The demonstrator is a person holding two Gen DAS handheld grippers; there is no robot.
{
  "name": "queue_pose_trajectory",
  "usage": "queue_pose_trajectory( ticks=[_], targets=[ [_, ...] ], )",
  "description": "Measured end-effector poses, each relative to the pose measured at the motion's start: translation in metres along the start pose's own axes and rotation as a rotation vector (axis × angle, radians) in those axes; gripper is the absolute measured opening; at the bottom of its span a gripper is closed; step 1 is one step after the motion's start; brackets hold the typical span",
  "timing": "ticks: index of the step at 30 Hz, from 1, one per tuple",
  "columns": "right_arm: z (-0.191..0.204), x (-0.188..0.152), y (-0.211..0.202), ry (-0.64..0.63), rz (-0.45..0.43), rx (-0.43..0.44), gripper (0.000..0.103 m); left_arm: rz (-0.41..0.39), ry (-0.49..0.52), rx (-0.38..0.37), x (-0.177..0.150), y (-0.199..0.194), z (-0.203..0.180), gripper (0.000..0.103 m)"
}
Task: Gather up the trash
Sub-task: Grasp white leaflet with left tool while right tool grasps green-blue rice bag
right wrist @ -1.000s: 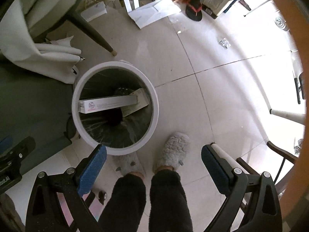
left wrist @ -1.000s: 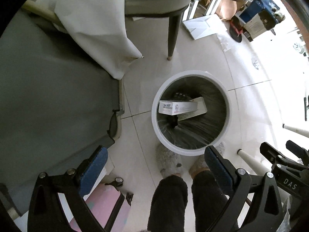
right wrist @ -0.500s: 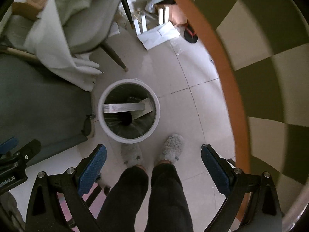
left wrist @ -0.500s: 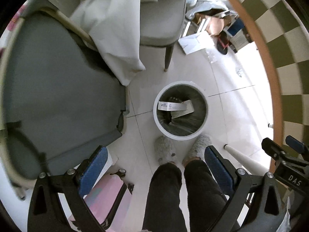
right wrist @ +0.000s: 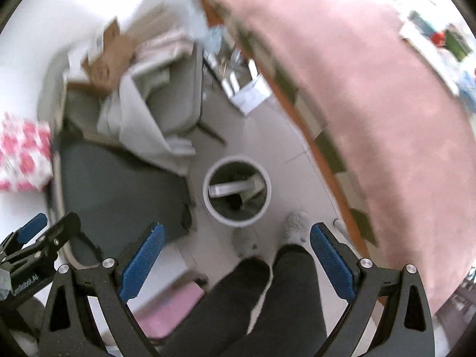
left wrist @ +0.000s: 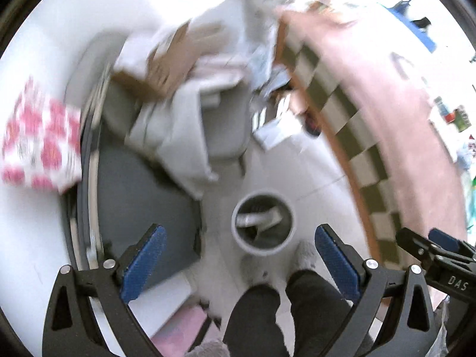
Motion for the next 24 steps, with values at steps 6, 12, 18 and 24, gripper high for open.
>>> queue_pose_trajectory(
  ticks=[6,12,18,24],
  targets=[
    [-0.122,0.061,-0.06,0.181,-0.109,-0.121,0.1,-0.061,0.114,-0.069,0.073,-0.011,-0.115,0.103],
    [-0.329,0.085,-0.102,0.405,-0.13,-0.338,0.1,0.014,0.21,-0.188,0.101,0.008,-0.275,0.103],
    [-0.506,0.085,-0.11,0.552,-0.089,-0.497,0.1,0.216,0.069,-0.255,0.116,0.07,-0.412,0.103],
    [-0.587,0.093,-0.085,0.617,-0.034,-0.515,0.1,0.413,-0.093,-0.182,0.114,0.142,-0.482,0.103]
  ],
)
Point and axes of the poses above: each gripper's, at about its wrist camera, not at the fingertips, and y roughly the way its jaws point, z to its left, x to its top, the point moved 9 cm from there along y, roughly the way its jaws point, and after that the axes turned 15 degrees about -z, right-handed, at the moved point
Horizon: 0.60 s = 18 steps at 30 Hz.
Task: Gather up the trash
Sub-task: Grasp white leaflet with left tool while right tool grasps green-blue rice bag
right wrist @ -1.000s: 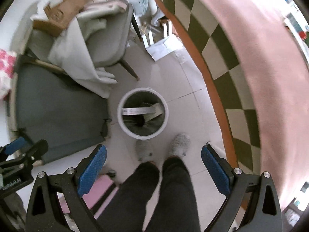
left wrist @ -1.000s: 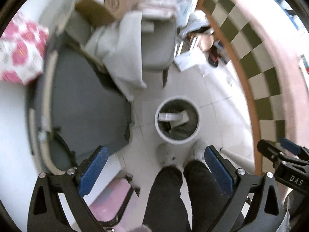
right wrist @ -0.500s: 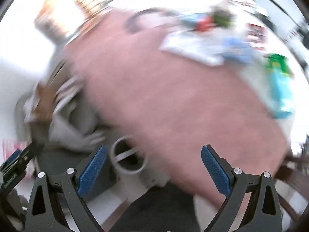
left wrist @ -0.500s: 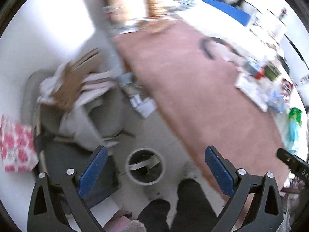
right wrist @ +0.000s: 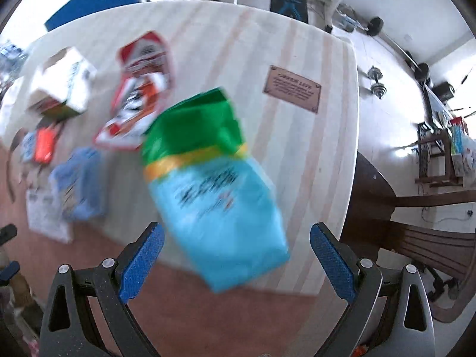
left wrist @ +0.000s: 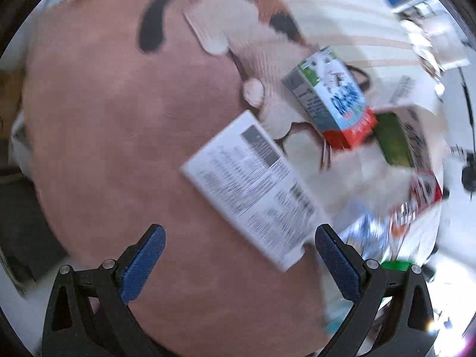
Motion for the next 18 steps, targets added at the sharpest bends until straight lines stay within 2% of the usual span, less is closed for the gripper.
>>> queue_pose_trajectory(
  ticks=[5,7,8,9,11,14,18],
  targets=[
    [0.009,0.013,0.03,0.004,0.031,0.022,0.1,0.048,-0.126,0.064,0.009,0.033,-0.006,0.102],
    [0.013,0.016,0.038,0.007,0.033,0.034,0.1,0.033,-0.125,0.118,0.011,0.037,-0.003,0.102],
    [0.014,0.018,0.04,0.007,0.033,0.038,0.1,0.017,-0.105,0.144,0.012,0.038,0.0,0.096],
    [0.015,0.019,0.042,0.004,0.032,0.047,0.1,0.002,-0.077,0.163,0.011,0.037,0.001,0.094],
    [0.016,0.021,0.044,-0.011,0.029,0.058,0.1,-0.037,0.007,0.178,0.008,0.034,0.0,0.093],
    [0.016,0.022,0.04,-0.037,0.014,0.067,0.1,-0.063,0.245,0.183,-0.009,0.03,-0.004,0.091],
    [0.017,0.01,0.033,-0.073,0.031,0.122,0.1,-0.071,0.582,0.205,-0.049,0.025,0.003,0.09]
  ],
)
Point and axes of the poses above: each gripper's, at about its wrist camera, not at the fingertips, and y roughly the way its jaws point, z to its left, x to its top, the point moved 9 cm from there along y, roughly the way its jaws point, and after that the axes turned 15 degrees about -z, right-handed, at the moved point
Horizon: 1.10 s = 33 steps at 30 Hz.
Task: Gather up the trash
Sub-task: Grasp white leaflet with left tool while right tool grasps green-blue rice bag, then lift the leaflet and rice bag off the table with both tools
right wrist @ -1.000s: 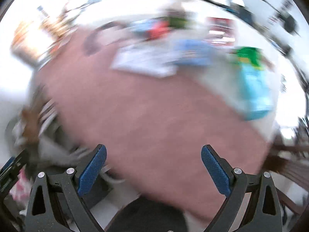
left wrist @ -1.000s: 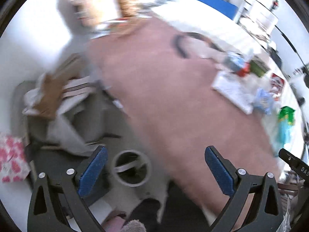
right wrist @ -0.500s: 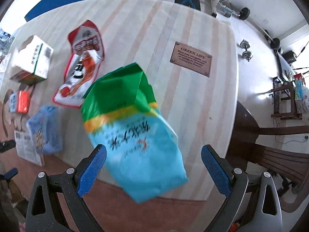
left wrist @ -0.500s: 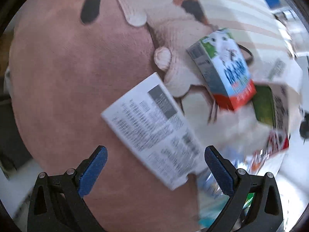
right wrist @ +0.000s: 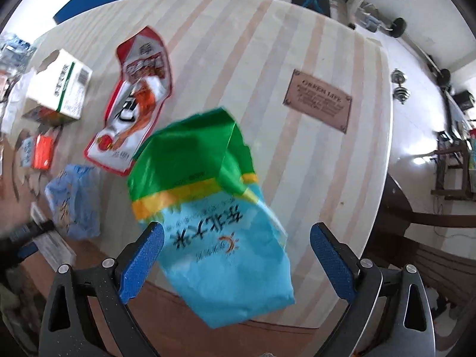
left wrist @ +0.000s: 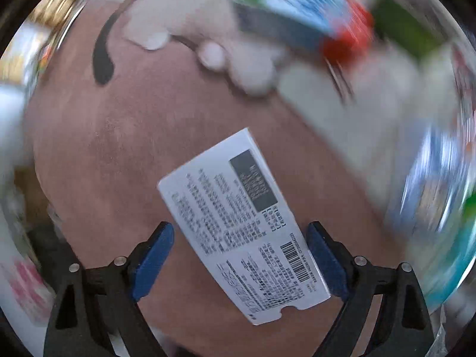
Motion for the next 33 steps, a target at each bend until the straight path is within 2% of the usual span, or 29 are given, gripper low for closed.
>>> queue_pose_trajectory(
  ticks=[2,4,6,10,13,14,16,21,24,27,30,33],
  targets=[
    [0.001,-0.009,0.002,-0.028,0.011,0.013,0.102,-0.026,0.107,0.004,-0.015,-0.004,-0.005,0.091],
    [0.003,-0.013,0.008,-0.05,0.016,0.031,0.103,-0.044,0.13,0.016,-0.024,-0.007,-0.005,0.091],
    [0.006,-0.018,0.013,-0.058,0.027,0.057,0.103,-0.036,0.066,0.003,-0.03,-0.006,-0.005,0.091],
    [0.022,-0.014,0.009,-0.065,0.006,0.109,0.103,0.035,-0.138,-0.054,-0.035,0.003,0.007,0.091],
    [0.037,-0.014,0.009,-0.094,0.001,0.126,0.103,0.02,-0.184,-0.067,-0.041,0.004,0.011,0.088],
    [0.04,-0.016,0.011,-0.112,0.007,0.113,0.103,0.007,-0.18,-0.075,-0.042,0.002,0.012,0.08],
    [0.046,-0.018,0.017,-0.136,0.01,0.083,0.103,-0.019,-0.152,-0.089,-0.044,-0.003,0.005,0.072],
    [0.041,-0.033,0.028,-0.092,0.028,0.049,0.101,-0.059,0.02,-0.084,-0.054,-0.015,-0.023,0.072],
    [0.042,-0.046,0.019,-0.063,0.032,0.074,0.1,-0.063,0.065,-0.097,-0.058,-0.017,-0.041,0.072],
    [0.047,-0.069,0.007,-0.072,0.039,0.094,0.1,-0.04,0.077,-0.111,-0.075,-0.013,-0.048,0.072],
    [0.06,-0.097,-0.001,-0.097,0.065,0.113,0.1,-0.053,0.057,-0.126,-0.074,-0.013,-0.048,0.073],
    [0.07,-0.116,0.002,-0.12,0.087,0.103,0.1,-0.037,0.05,-0.139,-0.077,-0.007,-0.031,0.076]
  ],
)
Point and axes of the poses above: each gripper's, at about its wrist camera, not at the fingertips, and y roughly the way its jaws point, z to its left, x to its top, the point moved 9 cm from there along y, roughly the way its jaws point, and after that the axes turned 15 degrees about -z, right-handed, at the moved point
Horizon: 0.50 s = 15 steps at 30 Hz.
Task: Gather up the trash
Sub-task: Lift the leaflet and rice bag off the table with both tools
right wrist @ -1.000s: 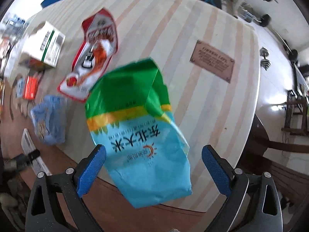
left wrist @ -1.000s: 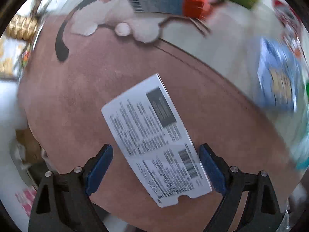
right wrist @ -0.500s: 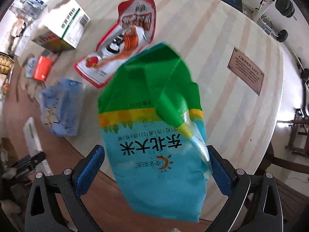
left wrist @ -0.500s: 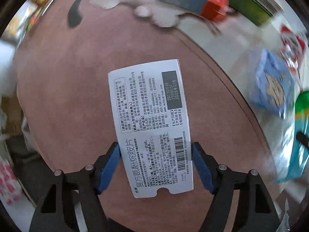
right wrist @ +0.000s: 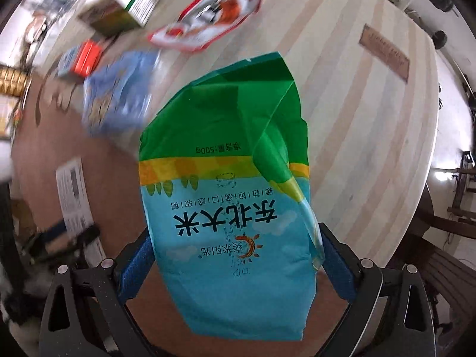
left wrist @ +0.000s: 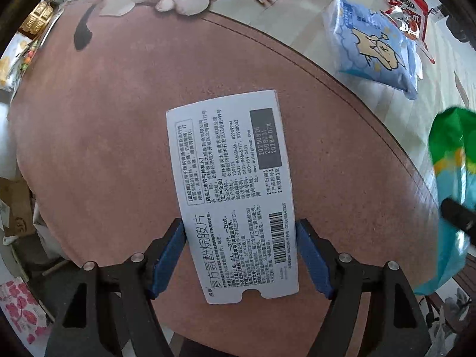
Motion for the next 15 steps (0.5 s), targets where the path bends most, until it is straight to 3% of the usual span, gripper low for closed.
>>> queue_pose_trajectory(
  ticks=[8,15],
  targets=[
    [-0.002,-0.014,0.019,0.026,0.055,-0.024,0.101,-0.004,0.003,-0.012,0.005,0.008,0.031,0.075],
    [0.016,0.012,0.024,0.014,0.032,-0.045,0.101,-0.027,0.01,-0.02,-0.022,-0.004,0.03,0.072]
  ],
)
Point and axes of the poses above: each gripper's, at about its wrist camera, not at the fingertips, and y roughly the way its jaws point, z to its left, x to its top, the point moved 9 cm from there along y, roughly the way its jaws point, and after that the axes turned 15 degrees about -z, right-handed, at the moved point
